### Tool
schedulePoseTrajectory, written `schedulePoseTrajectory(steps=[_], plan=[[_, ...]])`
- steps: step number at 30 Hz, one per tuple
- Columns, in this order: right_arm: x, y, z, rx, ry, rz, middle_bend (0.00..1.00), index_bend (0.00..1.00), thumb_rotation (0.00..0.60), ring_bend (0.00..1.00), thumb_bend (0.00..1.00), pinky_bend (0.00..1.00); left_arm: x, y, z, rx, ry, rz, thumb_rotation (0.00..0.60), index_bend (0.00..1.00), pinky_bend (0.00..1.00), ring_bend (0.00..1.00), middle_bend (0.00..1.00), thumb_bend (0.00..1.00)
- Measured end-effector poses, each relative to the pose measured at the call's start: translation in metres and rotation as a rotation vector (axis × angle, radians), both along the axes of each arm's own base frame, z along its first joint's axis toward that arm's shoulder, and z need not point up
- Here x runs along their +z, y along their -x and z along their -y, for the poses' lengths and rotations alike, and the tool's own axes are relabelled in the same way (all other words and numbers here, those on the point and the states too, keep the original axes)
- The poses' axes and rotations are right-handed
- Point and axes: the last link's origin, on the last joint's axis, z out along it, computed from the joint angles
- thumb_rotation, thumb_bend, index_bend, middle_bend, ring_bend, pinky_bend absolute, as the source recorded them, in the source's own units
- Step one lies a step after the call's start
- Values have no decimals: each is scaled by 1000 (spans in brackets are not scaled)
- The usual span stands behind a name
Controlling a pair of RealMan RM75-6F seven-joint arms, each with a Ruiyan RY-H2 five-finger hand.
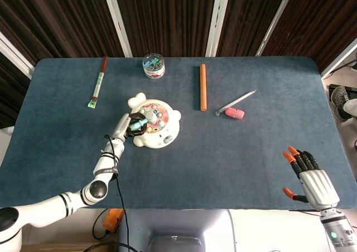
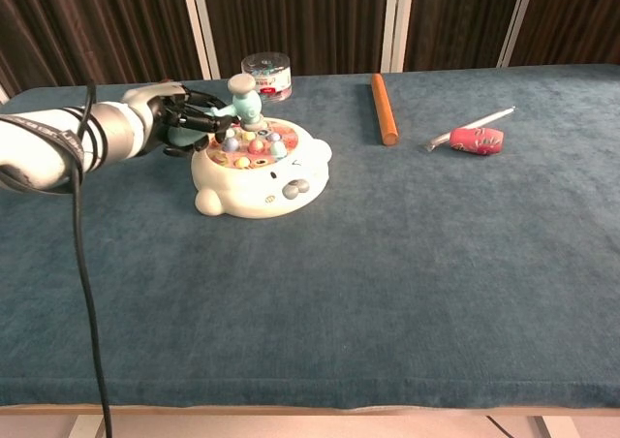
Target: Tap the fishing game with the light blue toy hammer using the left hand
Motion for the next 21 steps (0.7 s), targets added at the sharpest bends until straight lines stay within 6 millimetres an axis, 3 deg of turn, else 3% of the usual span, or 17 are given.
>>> schedulePoseTrajectory(steps=[4, 10, 17, 21], plan=[[-1, -1, -1, 3, -6, -2, 0, 0, 600, 0, 360, 0, 15, 8, 15, -8, 29, 15, 600, 797, 1000, 1000, 963, 868], [-3, -2, -3, 6, -10, -3, 0, 0, 600, 0, 360, 0, 37, 53, 44, 23, 44, -25, 600, 803, 1000, 1000, 964, 866], [-9, -4, -3, 12, -28, -10, 0, 0, 600, 0, 361, 0, 29, 106, 83, 30, 72, -155, 600, 804, 1000, 1000, 955, 859], [-10, -5, -4, 16, -34, -8, 0, 0, 600, 0, 360, 0, 21, 123, 89, 39, 79, -208, 600, 803, 1000, 1000, 942, 853]])
